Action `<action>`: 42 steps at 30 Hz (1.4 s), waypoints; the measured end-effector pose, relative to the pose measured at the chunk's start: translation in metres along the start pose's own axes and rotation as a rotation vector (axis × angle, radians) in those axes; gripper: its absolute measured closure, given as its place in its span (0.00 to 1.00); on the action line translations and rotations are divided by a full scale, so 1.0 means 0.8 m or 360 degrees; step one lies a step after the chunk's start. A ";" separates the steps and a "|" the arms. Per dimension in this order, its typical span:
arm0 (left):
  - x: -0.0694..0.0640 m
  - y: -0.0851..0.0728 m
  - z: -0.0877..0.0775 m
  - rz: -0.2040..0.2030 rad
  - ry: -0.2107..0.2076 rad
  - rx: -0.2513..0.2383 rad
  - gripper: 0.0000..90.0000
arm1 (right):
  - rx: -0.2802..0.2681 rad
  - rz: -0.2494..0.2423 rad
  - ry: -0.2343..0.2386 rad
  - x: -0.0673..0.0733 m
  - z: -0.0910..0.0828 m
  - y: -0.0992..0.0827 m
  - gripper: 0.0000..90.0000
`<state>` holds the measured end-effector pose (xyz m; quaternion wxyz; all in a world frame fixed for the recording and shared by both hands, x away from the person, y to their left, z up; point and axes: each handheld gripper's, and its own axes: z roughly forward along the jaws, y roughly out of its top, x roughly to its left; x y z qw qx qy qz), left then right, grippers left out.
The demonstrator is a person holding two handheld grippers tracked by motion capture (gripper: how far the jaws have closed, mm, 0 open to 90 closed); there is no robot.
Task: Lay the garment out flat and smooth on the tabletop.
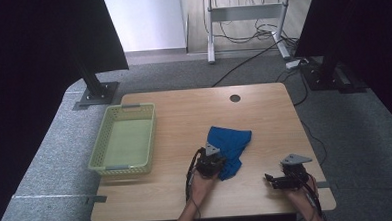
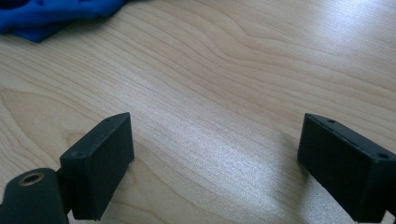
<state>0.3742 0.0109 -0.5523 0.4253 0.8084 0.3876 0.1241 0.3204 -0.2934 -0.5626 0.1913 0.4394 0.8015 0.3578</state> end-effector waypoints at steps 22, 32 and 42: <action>-0.007 -0.003 0.001 0.0013 -0.0020 -0.0007 0.91 | -0.0049 -0.0012 0.0058 0.024 0.018 0.026 0.09; -0.007 -0.003 0.001 0.0008 -0.0018 -0.0006 0.90 | -0.0091 -0.0031 0.0098 0.037 0.032 0.052 0.08; -0.005 -0.002 0.001 -0.0013 -0.0039 0.0002 0.90 | -0.0137 -0.0022 0.0072 0.048 0.049 0.072 0.08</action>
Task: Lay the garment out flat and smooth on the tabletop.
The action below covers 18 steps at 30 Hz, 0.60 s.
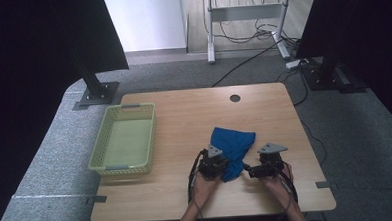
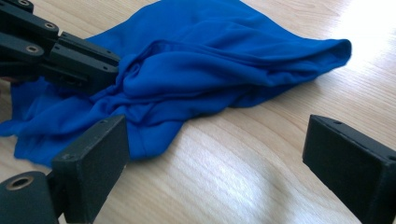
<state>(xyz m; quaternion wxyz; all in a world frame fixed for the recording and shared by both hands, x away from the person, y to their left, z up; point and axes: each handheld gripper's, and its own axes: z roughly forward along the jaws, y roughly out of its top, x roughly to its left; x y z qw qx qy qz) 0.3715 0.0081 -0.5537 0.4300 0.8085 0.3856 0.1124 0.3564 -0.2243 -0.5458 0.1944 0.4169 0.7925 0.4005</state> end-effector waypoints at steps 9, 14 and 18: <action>0.001 0.000 0.000 -0.0009 -0.0008 0.0004 0.90 | 0.0023 -0.0029 -0.0069 0.006 0.022 0.003 0.07; 0.003 0.000 -0.002 -0.0003 -0.0014 0.0000 0.91 | 0.0104 -0.0082 -0.0100 0.007 0.030 0.000 0.09; 0.008 0.001 -0.007 0.0027 0.0037 0.0002 0.94 | 0.0106 -0.0067 -0.0087 0.006 0.029 -0.001 0.12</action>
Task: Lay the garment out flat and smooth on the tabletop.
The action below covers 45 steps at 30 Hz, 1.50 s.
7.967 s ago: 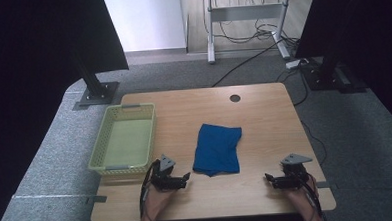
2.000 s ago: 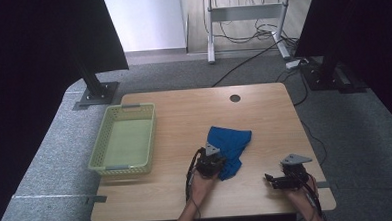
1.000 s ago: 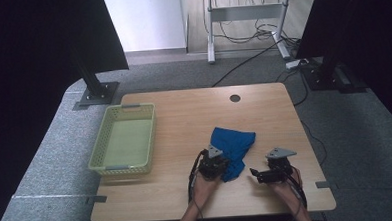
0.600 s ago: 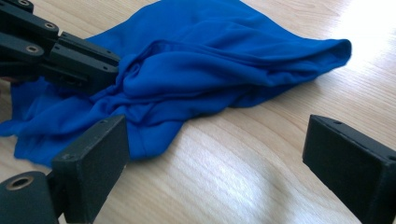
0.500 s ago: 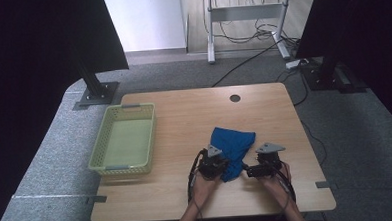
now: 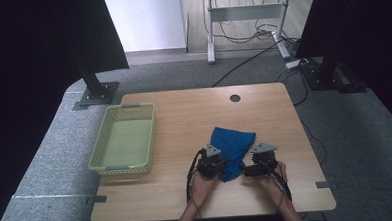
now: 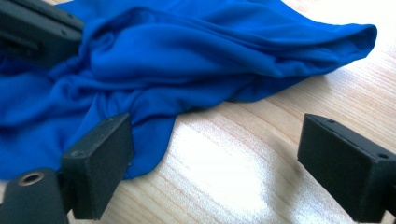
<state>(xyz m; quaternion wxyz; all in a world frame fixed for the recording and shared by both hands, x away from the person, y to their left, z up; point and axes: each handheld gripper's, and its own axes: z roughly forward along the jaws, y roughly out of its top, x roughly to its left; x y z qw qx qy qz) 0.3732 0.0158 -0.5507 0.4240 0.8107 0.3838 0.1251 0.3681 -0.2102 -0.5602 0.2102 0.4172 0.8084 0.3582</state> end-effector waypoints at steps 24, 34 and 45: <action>0.080 -0.028 -0.058 -0.0090 0.0358 -0.0028 0.94 | 0.0019 0.0116 0.0006 -0.020 -0.016 -0.016 0.16; 0.099 -0.047 -0.079 -0.0115 0.0434 -0.0007 0.93 | 0.0020 0.0151 -0.0035 -0.032 -0.028 -0.027 0.16; 0.096 -0.059 -0.100 -0.0091 0.0490 -0.0021 0.81 | 0.0028 0.0200 -0.0084 -0.035 -0.034 -0.032 0.16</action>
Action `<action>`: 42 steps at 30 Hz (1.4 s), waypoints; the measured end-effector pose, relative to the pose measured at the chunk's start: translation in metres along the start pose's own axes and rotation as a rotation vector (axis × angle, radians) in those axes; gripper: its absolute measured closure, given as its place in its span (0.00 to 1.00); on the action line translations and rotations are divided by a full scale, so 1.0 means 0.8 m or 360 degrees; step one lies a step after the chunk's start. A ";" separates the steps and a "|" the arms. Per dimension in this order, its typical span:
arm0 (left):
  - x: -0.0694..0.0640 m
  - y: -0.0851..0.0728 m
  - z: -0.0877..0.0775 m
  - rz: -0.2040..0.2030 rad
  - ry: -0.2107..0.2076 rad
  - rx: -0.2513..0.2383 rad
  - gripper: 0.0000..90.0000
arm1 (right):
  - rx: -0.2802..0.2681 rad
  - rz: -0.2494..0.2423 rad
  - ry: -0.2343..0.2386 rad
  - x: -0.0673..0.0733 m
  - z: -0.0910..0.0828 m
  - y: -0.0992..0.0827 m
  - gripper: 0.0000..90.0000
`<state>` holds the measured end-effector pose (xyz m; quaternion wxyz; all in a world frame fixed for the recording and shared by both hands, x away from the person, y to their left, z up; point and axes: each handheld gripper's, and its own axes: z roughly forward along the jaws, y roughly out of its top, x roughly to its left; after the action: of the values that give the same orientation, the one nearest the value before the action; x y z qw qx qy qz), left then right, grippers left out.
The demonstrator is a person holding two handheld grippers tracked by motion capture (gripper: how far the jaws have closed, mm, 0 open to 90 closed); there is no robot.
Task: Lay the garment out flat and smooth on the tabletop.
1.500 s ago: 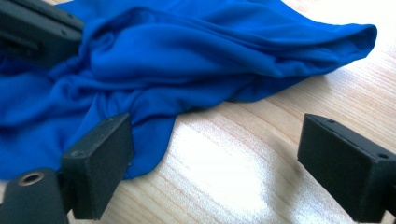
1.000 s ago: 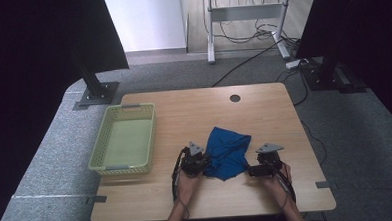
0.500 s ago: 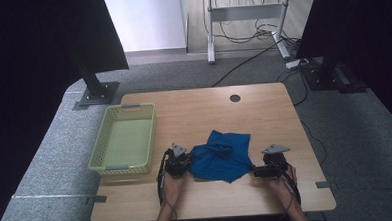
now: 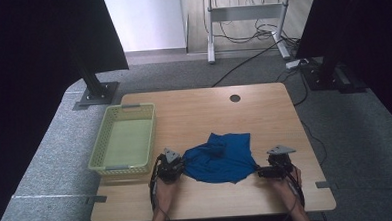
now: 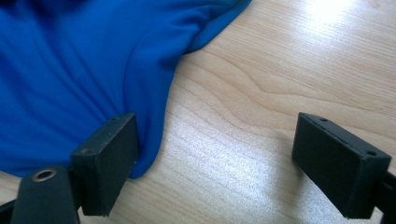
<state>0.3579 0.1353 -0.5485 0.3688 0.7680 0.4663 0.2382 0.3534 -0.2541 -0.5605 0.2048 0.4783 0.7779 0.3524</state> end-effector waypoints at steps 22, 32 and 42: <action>0.004 0.007 0.017 -0.0015 0.0140 0.0057 0.47 | -0.0001 -0.0030 0.0018 0.012 0.005 0.003 0.15; -0.015 0.029 0.023 0.0064 0.0093 0.0014 0.39 | -0.0070 -0.0050 0.0035 0.015 -0.002 0.011 0.14; -0.008 0.022 0.028 0.0038 0.0142 0.0120 0.39 | -0.0002 -0.0067 0.0000 0.014 0.011 0.010 0.14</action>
<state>0.3807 0.1164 -0.5484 0.3155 0.7756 0.4817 0.2587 0.3583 -0.2389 -0.5603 0.2125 0.4618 0.7875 0.3484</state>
